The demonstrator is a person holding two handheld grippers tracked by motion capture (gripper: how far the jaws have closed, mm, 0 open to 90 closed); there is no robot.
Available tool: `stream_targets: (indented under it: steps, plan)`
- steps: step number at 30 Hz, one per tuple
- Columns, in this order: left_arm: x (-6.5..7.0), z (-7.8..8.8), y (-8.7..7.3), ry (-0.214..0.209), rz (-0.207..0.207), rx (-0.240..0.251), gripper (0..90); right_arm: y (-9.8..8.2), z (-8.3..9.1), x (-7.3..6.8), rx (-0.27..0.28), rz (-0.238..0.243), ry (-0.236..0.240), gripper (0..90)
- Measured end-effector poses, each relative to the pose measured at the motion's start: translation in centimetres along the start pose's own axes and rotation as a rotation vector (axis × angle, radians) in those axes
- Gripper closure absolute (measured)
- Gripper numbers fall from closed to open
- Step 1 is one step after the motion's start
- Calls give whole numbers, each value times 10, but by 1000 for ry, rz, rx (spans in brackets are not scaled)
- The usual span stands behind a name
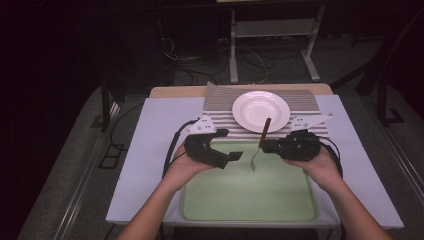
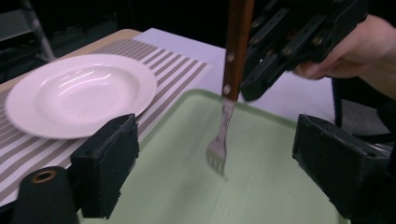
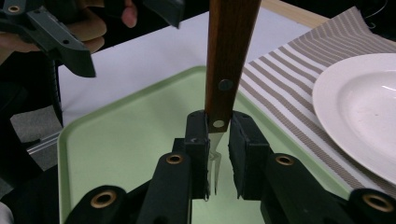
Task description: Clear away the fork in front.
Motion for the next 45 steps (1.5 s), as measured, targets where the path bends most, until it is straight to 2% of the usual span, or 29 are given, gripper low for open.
stream_targets:
  steps: [6,9,15,16,17,22,23,24,29,30,35,37,38,39,40,41,43,44,45]
  plan:
    - [5,-14,16,-27,-12,25,217,-1,-6,-5,-12,10,14,771]
    - [5,-17,21,-26,-7,42,264,0,-8,-6,-9,12,19,771]
    - [4,-25,24,-23,-9,47,345,1,-10,-9,-12,15,23,771]
    - [4,-26,24,-20,-11,49,394,1,-11,-10,-10,16,25,771]
    - [4,-27,24,-22,-12,50,394,1,-11,-10,-10,16,25,771]
    - [6,-32,27,-21,-10,57,527,4,-15,-13,-7,18,27,771]
    - [7,-32,28,-14,-5,54,527,4,-15,-13,-7,18,27,771]
    - [8,-33,29,2,-11,63,577,4,-16,-14,-8,20,29,771]
    - [9,-32,30,9,-14,80,658,5,-19,-15,-9,21,26,771]
    - [9,-32,29,8,-14,85,714,5,-20,-16,-9,20,25,770]
    - [8,-31,28,1,-12,90,750,5,-21,-17,-5,23,16,768]
    - [7,-30,28,-7,-6,87,759,5,-21,-17,-6,29,29,741]
    - [5,-27,28,-17,-2,87,760,5,-19,-16,14,39,31,618]
    - [5,-27,28,-17,-2,87,761,5,-19,-16,14,39,31,618]
    - [4,-25,27,-23,3,87,761,5,-18,-16,18,36,35,581]
    - [2,-24,27,-23,6,87,763,5,-17,-15,25,31,43,511]
    - [-2,-18,26,-45,20,90,765,-1,-14,-11,21,26,19,384]
    - [-2,-18,26,-45,20,90,766,-3,-13,-9,20,18,12,345]
    - [-3,-16,26,-46,20,89,766,-3,-13,-9,20,18,12,345]
Point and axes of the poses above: each handheld gripper's, and its own axes: z roughly backward along the jaws, y roughly out of its top, x roughly to its right, the point moved 3 cm from there along -z, roughly forward along the jaws, and after that the axes turned 1 degree about -z, right-handed, at the moved point
